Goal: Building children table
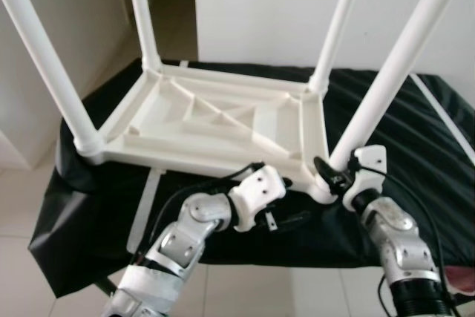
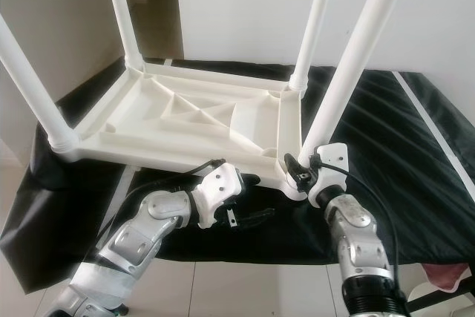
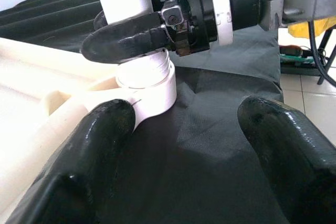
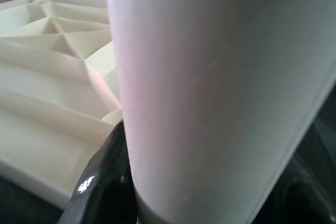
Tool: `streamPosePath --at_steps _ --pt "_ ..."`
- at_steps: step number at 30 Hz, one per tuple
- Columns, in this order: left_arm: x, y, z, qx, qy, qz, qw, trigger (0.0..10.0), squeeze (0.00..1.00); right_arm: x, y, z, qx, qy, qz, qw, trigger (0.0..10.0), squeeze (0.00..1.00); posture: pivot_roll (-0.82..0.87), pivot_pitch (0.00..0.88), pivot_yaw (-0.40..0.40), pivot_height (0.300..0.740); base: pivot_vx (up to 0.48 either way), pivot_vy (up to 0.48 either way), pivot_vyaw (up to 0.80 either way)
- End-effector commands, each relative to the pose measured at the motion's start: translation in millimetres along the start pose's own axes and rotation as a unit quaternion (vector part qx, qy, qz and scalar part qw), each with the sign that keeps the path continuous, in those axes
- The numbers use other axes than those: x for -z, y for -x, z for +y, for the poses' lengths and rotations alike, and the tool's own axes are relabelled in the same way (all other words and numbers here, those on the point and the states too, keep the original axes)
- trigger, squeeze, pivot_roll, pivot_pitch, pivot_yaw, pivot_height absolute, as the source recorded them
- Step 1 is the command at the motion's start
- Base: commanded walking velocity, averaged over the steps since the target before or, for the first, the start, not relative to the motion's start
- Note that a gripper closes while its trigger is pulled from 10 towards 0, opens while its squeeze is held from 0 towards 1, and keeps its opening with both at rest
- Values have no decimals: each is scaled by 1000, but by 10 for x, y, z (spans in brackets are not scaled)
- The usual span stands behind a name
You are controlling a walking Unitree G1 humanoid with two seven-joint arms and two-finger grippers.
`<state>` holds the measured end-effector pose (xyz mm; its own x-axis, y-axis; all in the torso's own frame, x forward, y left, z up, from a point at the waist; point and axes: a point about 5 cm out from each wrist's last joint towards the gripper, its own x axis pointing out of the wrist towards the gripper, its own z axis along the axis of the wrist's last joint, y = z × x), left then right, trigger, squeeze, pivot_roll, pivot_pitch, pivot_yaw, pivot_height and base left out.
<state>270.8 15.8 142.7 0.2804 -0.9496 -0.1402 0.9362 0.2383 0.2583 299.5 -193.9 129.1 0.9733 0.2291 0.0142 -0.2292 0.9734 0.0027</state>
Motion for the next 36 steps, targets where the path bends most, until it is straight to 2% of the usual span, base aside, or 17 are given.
streamPosePath --at_steps 1,2,3,6,7,10,12,13,16,17,19,24,29,30,31,36 --pt "0 -15 -25 7 2 0 1000 10000 0 26 -13 95 12 -28 2 1000 10000 0 32 0 -45 740 0 0 0" --pt "0 -15 -25 7 2 0 1000 10000 0 26 -13 95 12 -28 2 1000 10000 0 32 0 -45 740 0 0 0" --pt "1 -15 -27 7 1 0 1000 10000 0 21 -33 182 43 -44 1 998 10000 0 31 0 -46 740 0 0 0" --pt "1 -16 -27 7 1 0 1000 10000 0 18 -41 229 65 -50 0 997 10000 0 31 0 -45 740 0 0 0" --pt "-4 -19 -27 7 1 -1 1000 10000 0 60 -52 226 116 -66 9 991 10000 0 33 0 -48 740 0 0 0" --pt "-5 -20 -26 7 1 -1 1000 10000 0 73 -54 225 130 -70 11 989 10000 0 33 0 -48 740 0 0 0" --pt "-3 -22 -28 7 1 -1 1000 10000 0 122 -69 207 212 -67 25 975 10000 0 35 0 -50 740 0 0 0" --pt "-3 -22 -28 7 1 -1 1000 10000 0 122 -69 207 212 -67 25 975 10000 0 35 0 -50 740 0 0 0" --pt "-6 -30 -36 7 2 -2 1000 10000 0 163 -55 236 321 -61 37 944 10000 0 40 0 -51 740 0 0 0" --pt "-6 -30 -36 7 2 -2 1000 10000 0 163 -55 236 321 -61 37 944 10000 0 40 0 -51 740 0 0 0" --pt "-9 -31 -38 7 2 -3 1000 10000 0 177 -42 258 347 -63 45 935 10000 0 40 0 -51 740 0 0 0" --pt "-2 -25 -44 8 2 -2 1000 10000 0 133 -1 139 357 -44 33 932 10000 0 41 0 -52 740 0 0 0" --pt "-12 -22 -36 6 1 -3 1000 10000 0 155 -1 157 365 -40 36 929 10000 0 43 0 -52 740 0 0 0" --pt "-11 -22 -38 6 2 -3 1000 10000 0 145 -6 164 359 -39 33 932 10000 635 42 0 -52 740 0 0 0" --pt "-8 -20 -43 6 2 -2 1000 10000 0 130 -8 174 357 -34 28 933 10000 1000 41 0 -52 740 0 0 0" --pt "-1 -14 -53 6 3 -1 1000 10000 0 115 28 133 352 -25 17 936 10000 1000 42 0 -53 740 0 0 0"
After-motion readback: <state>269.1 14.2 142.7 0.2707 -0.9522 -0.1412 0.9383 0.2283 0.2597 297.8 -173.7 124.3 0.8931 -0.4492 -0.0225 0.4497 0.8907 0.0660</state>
